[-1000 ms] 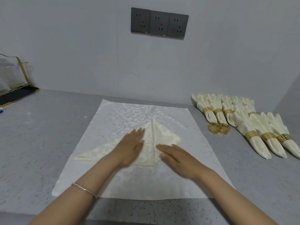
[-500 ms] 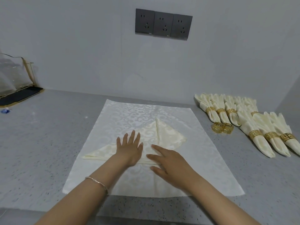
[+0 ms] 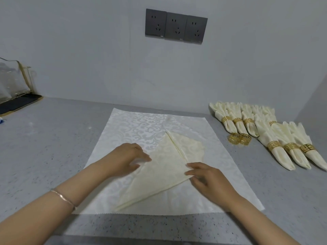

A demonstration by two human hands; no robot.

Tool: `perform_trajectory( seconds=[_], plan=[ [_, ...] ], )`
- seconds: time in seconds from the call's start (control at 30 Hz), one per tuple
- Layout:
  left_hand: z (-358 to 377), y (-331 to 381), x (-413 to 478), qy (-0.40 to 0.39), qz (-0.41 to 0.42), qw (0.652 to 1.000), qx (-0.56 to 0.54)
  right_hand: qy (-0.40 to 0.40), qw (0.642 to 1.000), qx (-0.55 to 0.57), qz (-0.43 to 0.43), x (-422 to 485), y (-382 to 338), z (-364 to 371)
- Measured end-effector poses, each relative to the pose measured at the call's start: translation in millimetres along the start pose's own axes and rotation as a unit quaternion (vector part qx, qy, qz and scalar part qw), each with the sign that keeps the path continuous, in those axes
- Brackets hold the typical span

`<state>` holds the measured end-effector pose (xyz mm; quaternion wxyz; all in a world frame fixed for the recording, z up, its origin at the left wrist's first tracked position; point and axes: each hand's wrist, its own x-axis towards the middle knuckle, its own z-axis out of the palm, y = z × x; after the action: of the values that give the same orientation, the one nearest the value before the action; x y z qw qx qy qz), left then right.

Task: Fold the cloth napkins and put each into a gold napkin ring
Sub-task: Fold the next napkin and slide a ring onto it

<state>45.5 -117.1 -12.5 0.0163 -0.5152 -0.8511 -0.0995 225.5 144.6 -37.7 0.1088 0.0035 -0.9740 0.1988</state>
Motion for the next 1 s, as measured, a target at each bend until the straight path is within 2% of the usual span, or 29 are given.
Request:
perform_trajectory(
  seconds=[0.07,0.3,0.43,0.6,0.8,1.0],
  plan=[
    [-0.8,-2.7,-4.9,0.014,0.02,1.0,0.014,0.004,1.0,-0.01,0.0,-2.9,-1.2,3.6],
    [11.4,-12.9,-7.8,0.015,0.058,0.997,-0.038,0.024,0.999,-0.022,-0.001,-1.5,-10.6,10.6],
    [18.9,-20.1,-1.6,0.025,0.061,0.995,-0.071,0.061,0.998,0.019,0.014,-0.7,-8.5,12.9],
    [11.3,-12.9,20.8,0.042,-0.061,0.974,-0.215,0.102,0.99,0.066,0.072,9.1,-7.7,12.4],
    [23.0,-3.3,57.0,0.052,-0.185,0.951,-0.241,0.111,0.984,0.11,0.085,19.1,-3.8,11.6],
    [30.1,4.8,80.1,0.095,-0.245,0.927,-0.266,0.117,0.985,0.081,0.102,72.2,26.0,-7.5]
  ],
)
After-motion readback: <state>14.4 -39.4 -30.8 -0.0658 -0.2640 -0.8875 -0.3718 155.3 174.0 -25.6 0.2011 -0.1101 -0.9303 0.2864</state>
